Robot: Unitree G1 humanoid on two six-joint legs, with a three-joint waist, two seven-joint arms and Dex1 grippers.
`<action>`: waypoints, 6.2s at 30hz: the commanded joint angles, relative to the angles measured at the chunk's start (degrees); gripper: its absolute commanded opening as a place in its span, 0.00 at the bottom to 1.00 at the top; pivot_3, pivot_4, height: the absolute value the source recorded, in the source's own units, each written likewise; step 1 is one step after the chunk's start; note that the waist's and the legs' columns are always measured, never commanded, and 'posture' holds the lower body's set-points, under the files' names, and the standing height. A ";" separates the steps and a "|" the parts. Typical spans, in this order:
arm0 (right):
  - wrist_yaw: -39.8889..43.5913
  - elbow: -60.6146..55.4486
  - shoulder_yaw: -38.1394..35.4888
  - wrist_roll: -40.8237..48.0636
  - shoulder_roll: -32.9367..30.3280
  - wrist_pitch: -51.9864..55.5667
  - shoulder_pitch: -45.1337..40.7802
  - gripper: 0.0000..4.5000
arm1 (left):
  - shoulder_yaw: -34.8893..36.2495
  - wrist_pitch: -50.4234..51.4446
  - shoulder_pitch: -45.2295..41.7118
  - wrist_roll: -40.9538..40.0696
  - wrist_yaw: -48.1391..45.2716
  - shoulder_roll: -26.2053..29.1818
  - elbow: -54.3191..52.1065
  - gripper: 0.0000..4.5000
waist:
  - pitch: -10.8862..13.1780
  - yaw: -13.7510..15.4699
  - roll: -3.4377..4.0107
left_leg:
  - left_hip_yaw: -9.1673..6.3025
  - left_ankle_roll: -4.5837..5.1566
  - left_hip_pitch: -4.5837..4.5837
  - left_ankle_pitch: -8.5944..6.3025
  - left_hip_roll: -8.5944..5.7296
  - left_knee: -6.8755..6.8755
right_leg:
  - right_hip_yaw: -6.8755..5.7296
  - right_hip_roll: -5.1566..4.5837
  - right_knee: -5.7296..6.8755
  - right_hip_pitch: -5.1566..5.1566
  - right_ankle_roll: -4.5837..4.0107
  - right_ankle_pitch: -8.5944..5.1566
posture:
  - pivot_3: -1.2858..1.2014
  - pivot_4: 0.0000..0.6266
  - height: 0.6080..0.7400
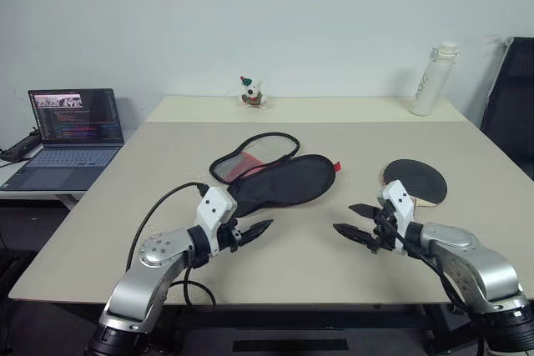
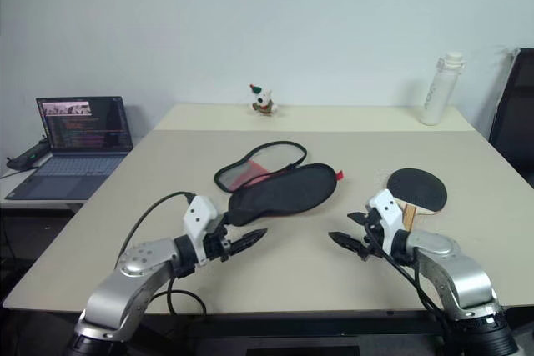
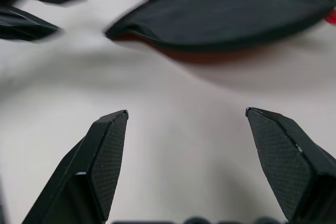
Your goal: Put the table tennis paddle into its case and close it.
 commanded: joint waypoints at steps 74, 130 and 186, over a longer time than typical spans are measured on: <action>-8.63 -14.56 -7.23 8.26 -4.33 5.89 -4.73 0.88 | -8.91 0.63 -25.63 10.05 -14.67 -16.14 29.91 0.00 | 0.01 0.03 -0.15 | 0.05 0.11 -0.05 -0.03 -0.05 0.11 | 0.01 0.01 0.07 -0.03 0.11 0.07 | 0.52 0.24 1.00; -36.62 12.64 -9.88 4.27 29.33 20.38 -15.03 0.59 | -0.15 5.92 -18.13 -1.95 -22.15 2.12 19.11 0.79 | 0.04 -0.39 -0.11 | 0.20 0.11 0.01 -0.03 0.02 0.03 | 0.12 0.08 0.14 -0.14 -0.12 0.16 | 0.52 0.24 1.00; 22.43 46.61 16.40 -15.21 -12.14 4.95 -32.70 0.46 | -1.67 3.19 -20.85 -3.16 -23.31 2.09 19.40 0.79 | 0.10 -0.32 -0.18 | 0.32 0.10 -0.06 -0.04 -0.01 0.03 | 0.15 0.05 -0.03 -0.17 0.00 0.13 | 0.52 0.24 1.00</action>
